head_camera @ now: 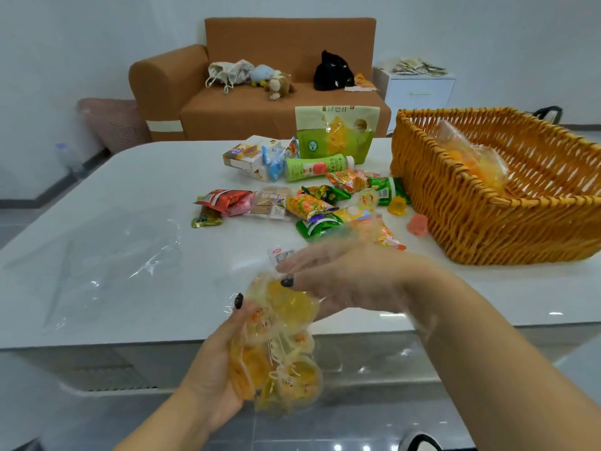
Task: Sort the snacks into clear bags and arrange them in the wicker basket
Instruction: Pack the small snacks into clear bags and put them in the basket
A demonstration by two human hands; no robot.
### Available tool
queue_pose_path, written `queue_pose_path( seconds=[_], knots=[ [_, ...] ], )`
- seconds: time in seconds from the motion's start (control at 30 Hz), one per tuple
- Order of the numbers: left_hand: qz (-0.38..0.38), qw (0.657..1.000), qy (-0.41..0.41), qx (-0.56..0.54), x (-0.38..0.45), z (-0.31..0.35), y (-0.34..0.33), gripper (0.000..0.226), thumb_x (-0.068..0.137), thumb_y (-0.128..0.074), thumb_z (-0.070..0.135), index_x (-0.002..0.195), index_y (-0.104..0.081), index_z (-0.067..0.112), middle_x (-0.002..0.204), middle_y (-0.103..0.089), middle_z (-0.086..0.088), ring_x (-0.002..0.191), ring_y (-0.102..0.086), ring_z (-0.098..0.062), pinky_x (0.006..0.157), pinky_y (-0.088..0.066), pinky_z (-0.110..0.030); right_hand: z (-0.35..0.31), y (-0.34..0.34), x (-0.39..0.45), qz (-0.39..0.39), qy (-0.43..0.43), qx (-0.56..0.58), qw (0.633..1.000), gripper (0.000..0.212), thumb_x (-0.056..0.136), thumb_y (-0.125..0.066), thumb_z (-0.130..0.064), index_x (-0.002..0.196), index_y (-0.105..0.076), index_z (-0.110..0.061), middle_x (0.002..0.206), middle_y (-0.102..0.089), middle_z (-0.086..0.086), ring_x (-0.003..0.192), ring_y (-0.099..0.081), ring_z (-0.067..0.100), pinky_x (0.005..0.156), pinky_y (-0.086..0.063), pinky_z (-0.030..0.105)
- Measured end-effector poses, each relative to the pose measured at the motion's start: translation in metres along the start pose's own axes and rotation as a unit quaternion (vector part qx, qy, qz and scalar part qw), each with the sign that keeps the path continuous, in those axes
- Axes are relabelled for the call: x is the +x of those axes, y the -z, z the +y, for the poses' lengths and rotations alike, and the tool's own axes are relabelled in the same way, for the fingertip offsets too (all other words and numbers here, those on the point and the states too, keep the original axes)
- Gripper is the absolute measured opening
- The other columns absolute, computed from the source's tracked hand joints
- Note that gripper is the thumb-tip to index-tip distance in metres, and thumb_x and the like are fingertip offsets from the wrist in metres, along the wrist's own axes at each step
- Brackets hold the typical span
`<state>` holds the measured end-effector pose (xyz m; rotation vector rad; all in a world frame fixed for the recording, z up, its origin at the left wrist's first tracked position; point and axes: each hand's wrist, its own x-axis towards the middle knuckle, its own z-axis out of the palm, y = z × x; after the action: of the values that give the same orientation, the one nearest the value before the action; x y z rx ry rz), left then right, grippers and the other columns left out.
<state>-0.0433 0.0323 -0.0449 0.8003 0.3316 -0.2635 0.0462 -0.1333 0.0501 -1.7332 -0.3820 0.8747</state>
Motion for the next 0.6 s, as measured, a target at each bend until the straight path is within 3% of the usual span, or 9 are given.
queue_pose_path(
  seconds=[0.07, 0.2, 0.27, 0.33, 0.4, 0.5, 0.53, 0.6],
  knots=[
    [-0.008, 1.000, -0.009, -0.019, 0.001, -0.003, -0.003, 0.094, 0.027, -0.097, 0.047, 0.109, -0.075, 0.008, 0.109, -0.070, -0.025, 0.086, -0.072, -0.039, 0.066, -0.059, -0.045, -0.007, 0.004, -0.005, -0.030, 0.008, 0.059, 0.998, 0.030, 0.096, -0.048, 0.002, 0.126, -0.055, 0.004, 0.119, -0.065, 0.020, 0.098, -0.065, 0.028, 0.080, -0.058, 0.028],
    [-0.007, 0.999, -0.031, -0.027, 0.006, -0.003, -0.006, 0.085, 0.021, -0.097, 0.049, 0.095, -0.079, 0.010, 0.103, -0.072, -0.022, 0.084, -0.073, -0.035, 0.064, -0.059, -0.044, -0.014, 0.010, -0.008, -0.034, 0.071, 0.059, 0.995, 0.028, 0.096, -0.049, 0.003, 0.122, -0.058, 0.003, 0.123, -0.062, 0.021, 0.107, -0.064, 0.025, 0.090, -0.055, 0.032],
    [-0.005, 0.999, -0.042, -0.035, 0.009, 0.000, -0.006, 0.085, 0.020, -0.096, 0.050, 0.094, -0.080, 0.011, 0.103, -0.073, -0.021, 0.084, -0.073, -0.035, 0.065, -0.059, -0.045, -0.021, 0.008, -0.010, 0.017, 0.122, 0.047, 0.991, 0.024, 0.095, -0.049, 0.004, 0.113, -0.064, 0.001, 0.114, -0.069, 0.014, 0.106, -0.067, 0.022, 0.091, -0.055, 0.032],
    [-0.010, 0.998, -0.051, -0.048, 0.011, 0.004, -0.006, 0.085, 0.019, -0.096, 0.050, 0.093, -0.080, 0.012, 0.102, -0.073, -0.019, 0.085, -0.073, -0.035, 0.067, -0.059, -0.047, -0.026, 0.010, -0.010, 0.112, 0.180, 0.082, 0.974, 0.026, 0.093, -0.048, 0.008, 0.103, -0.068, -0.003, 0.094, -0.074, 0.008, 0.090, -0.071, 0.016, 0.081, -0.058, 0.028],
    [-0.011, 0.996, -0.065, -0.058, 0.014, 0.007, -0.006, 0.082, 0.019, -0.096, 0.051, 0.090, -0.081, 0.014, 0.100, -0.074, -0.017, 0.082, -0.073, -0.034, 0.069, -0.059, -0.048, -0.025, 0.021, -0.008, 0.258, 0.258, 0.095, 0.926, 0.030, 0.092, -0.044, 0.010, 0.098, -0.069, -0.007, 0.084, -0.073, 0.003, 0.078, -0.071, 0.012, 0.069, -0.059, 0.026],
    [-0.013, 0.994, -0.082, -0.072, 0.018, 0.011, -0.006, 0.075, 0.020, -0.094, 0.051, 0.085, -0.081, 0.015, 0.096, -0.075, -0.013, 0.078, -0.073, -0.031, 0.065, -0.059, -0.047, 0.005, 0.056, 0.013, 0.517, 0.323, -0.195, 0.768, 0.025, 0.089, -0.049, 0.000, 0.094, -0.069, -0.014, 0.087, -0.070, -0.001, 0.082, -0.066, 0.015, 0.069, -0.054, 0.029],
    [-0.010, 0.993, -0.084, -0.076, 0.020, 0.011, -0.006, 0.075, 0.019, -0.094, 0.050, 0.084, -0.081, 0.015, 0.095, -0.075, -0.013, 0.077, -0.074, -0.030, 0.064, -0.059, -0.046, 0.020, 0.071, 0.022, 0.550, 0.303, -0.281, 0.726, 0.022, 0.089, -0.050, -0.004, 0.098, -0.068, -0.013, 0.092, -0.069, 0.001, 0.088, -0.063, 0.018, 0.073, -0.053, 0.031],
    [-0.003, 0.993, -0.083, -0.083, 0.025, 0.011, -0.003, 0.081, 0.016, -0.095, 0.049, 0.089, -0.081, 0.016, 0.100, -0.075, -0.014, 0.080, -0.074, -0.031, 0.064, -0.059, -0.047, 0.052, 0.102, 0.041, 0.541, 0.195, -0.386, 0.722, 0.027, 0.090, -0.053, -0.009, 0.116, -0.061, -0.010, 0.113, -0.060, 0.008, 0.109, -0.054, 0.025, 0.086, -0.050, 0.038]
  ],
)
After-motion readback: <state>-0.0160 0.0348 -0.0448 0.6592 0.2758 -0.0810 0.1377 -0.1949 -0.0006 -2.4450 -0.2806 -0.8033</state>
